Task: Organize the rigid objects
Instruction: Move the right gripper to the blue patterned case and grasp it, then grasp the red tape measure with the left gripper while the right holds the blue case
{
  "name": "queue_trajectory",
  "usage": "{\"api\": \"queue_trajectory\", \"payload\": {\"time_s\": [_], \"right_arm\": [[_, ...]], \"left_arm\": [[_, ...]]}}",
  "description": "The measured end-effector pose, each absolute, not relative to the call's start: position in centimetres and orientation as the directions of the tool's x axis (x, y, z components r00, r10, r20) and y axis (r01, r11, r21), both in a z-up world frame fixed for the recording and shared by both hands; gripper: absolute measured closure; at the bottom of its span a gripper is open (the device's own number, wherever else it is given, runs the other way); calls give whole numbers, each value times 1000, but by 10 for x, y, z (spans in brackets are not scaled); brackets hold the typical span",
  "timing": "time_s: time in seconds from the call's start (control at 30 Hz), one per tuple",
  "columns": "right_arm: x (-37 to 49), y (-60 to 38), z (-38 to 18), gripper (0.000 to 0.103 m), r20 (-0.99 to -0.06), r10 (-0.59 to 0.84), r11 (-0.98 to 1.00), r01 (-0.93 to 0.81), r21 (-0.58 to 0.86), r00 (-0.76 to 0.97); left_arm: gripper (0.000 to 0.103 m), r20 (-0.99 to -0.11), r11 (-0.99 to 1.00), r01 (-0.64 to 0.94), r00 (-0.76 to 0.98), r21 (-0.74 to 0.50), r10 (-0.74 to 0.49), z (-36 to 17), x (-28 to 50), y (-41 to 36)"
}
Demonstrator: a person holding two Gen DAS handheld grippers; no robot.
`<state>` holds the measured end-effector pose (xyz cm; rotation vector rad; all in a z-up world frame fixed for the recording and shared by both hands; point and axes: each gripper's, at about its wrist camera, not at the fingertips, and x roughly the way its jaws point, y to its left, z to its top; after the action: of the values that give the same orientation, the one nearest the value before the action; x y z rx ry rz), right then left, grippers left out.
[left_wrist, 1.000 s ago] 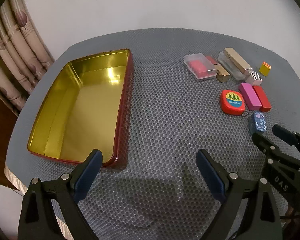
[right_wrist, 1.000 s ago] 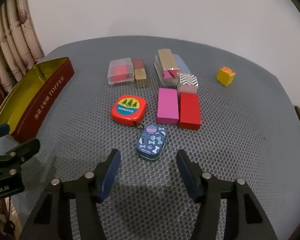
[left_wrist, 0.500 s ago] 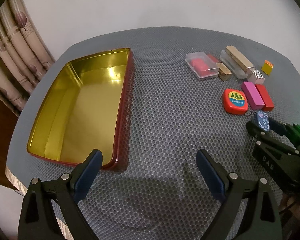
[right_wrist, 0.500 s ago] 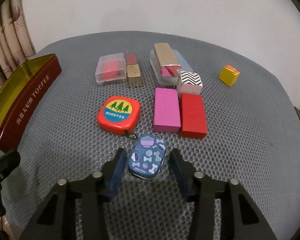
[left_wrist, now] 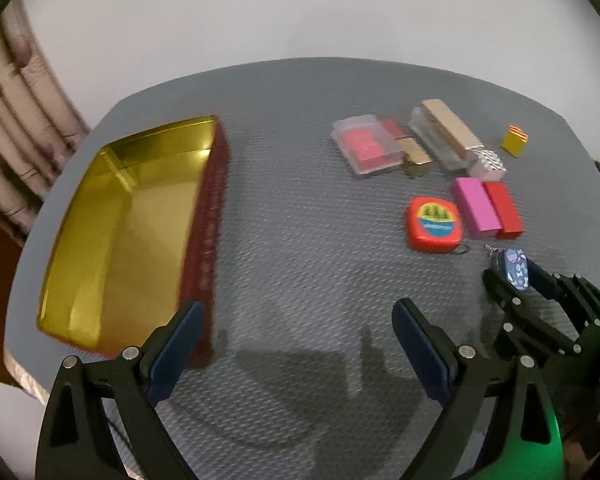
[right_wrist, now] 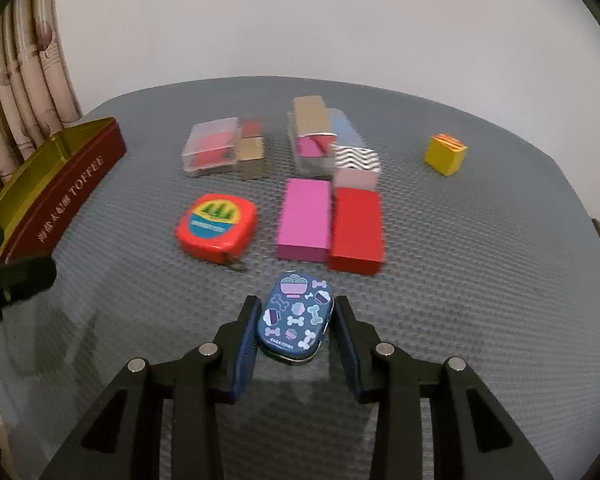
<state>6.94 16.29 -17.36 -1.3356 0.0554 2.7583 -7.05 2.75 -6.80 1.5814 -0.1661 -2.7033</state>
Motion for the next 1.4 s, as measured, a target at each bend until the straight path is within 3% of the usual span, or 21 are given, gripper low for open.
{"api": "queue_trajectory", "payload": {"time_s": [0.33,0.8,0.93,1.27,1.4], "right_arm": [[88,235,-177,66,-766,182,-978,-197,-74,-617],[91,248,-178,65,-764,165,-975,-219,-32,-624],[97,247,-178,64,-756,164,-975,-220,-27,-634],[93,247,-177,64,-763,157,-976,-218,-21,-627],[88,249,-176,64,-774,155,-975,-219,-21,-614]], "left_arm": [[10,-885,-988,-148,-465,48,27,-70,-100,72],[10,-945,-988,-156,-321,-17,67,-99,-155,105],[20,-953,-991,-133,-297,-24,63,-105,-162,103],[30,-954,-991,-133,-294,-14,53,-115,-164,100],[44,-950,-988,-153,-306,-15,62,-112,-163,102]]}}
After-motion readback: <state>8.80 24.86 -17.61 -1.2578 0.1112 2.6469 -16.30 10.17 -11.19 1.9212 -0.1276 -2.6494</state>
